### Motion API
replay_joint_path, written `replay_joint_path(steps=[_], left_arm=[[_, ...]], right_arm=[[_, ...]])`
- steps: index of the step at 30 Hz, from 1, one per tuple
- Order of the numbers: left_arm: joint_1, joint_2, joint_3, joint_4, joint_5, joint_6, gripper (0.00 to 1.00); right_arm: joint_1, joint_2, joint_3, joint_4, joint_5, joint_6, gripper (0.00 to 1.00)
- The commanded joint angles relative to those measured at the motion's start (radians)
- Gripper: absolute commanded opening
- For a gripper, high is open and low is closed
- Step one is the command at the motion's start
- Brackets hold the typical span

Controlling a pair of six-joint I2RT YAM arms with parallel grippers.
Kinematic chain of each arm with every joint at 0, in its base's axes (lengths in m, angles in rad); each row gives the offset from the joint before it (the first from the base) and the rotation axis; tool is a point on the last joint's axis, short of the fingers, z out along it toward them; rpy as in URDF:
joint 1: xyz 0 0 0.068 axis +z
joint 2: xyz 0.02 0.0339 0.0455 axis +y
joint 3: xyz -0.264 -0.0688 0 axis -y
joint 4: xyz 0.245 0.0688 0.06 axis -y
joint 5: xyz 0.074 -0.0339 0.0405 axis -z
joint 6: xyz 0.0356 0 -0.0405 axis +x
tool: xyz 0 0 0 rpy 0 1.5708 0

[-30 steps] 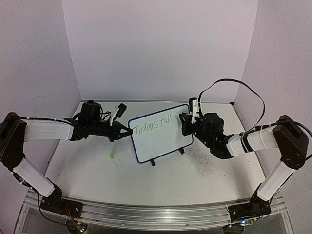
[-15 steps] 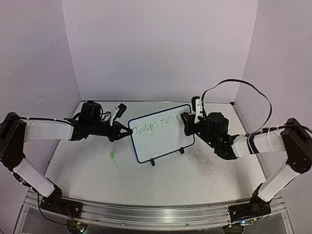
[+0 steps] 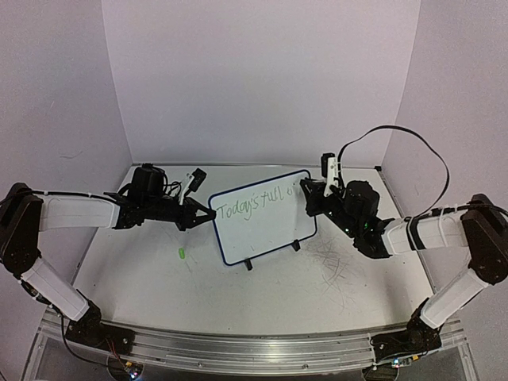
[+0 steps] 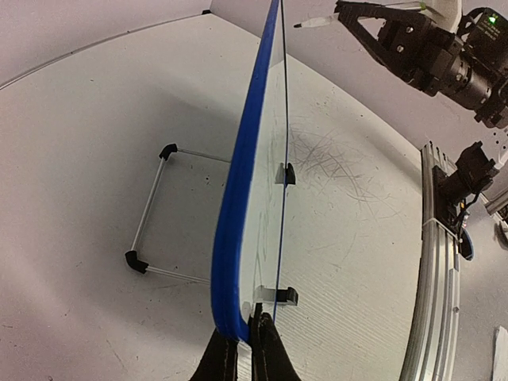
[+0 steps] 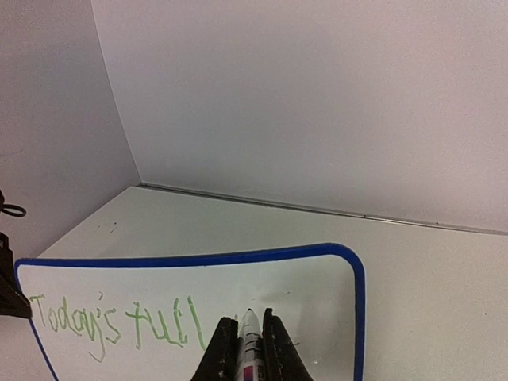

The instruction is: Write a sentence on the whiteboard

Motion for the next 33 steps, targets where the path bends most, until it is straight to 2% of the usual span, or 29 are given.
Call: replay_joint_path(steps=[1,14,33], left_arm=[[0.003,-0.010,0.018,-0.037,-0.091,0.075,0.00],[0.003,-0.012,0.017,-0.039,-0.090,0.079,0.00],[0.003,-0.018,0.017,-0.040,-0.093,0.081,0.00]], right_arm=[[0.000,0.029,0.051,0.031,0.041,-0.012,0.00],[0.000,0.077,0.090,0.034,0.095,-0.032,0.00],[0.002,0.097,0.087,-0.001,0.039,-0.033,0.00]])
